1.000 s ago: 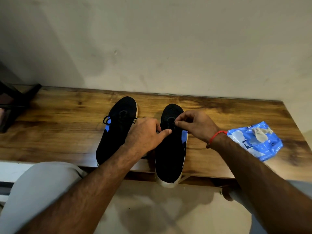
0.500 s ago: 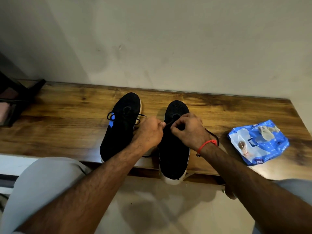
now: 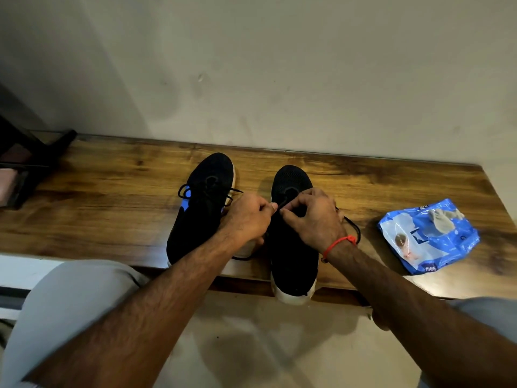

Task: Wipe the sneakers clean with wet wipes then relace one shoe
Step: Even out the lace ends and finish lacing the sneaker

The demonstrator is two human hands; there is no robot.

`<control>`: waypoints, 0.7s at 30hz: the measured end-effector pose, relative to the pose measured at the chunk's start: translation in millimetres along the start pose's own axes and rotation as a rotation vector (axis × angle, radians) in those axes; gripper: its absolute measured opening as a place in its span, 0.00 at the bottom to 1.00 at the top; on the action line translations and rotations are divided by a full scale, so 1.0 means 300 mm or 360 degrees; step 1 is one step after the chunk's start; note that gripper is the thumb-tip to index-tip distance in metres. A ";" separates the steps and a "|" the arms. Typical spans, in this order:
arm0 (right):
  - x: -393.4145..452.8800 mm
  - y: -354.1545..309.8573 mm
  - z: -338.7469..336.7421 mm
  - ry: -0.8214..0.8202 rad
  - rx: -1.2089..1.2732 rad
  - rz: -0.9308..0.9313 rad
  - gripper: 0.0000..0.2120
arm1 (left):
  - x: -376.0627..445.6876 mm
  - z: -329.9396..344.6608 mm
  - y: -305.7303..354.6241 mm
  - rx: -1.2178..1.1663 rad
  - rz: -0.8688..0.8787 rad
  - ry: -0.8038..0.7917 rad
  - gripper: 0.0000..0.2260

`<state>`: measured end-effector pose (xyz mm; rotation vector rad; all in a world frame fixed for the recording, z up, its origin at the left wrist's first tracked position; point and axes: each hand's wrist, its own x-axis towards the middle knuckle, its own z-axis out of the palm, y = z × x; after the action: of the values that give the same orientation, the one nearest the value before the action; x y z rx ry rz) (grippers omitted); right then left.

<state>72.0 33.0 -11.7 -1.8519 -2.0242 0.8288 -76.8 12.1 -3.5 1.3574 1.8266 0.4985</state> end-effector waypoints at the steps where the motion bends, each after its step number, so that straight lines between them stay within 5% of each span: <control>1: -0.002 -0.002 0.000 0.0004 0.0001 0.0006 0.04 | 0.000 -0.001 0.001 -0.0026 -0.0005 -0.0005 0.12; 21: 0.000 0.018 0.012 -0.0027 0.0124 0.0025 0.10 | -0.011 -0.009 0.004 -0.0105 0.0024 -0.0037 0.13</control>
<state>74.3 32.4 -17.7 -1.8268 -1.9603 0.9171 -77.8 9.7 0.1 1.3281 1.7674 0.5442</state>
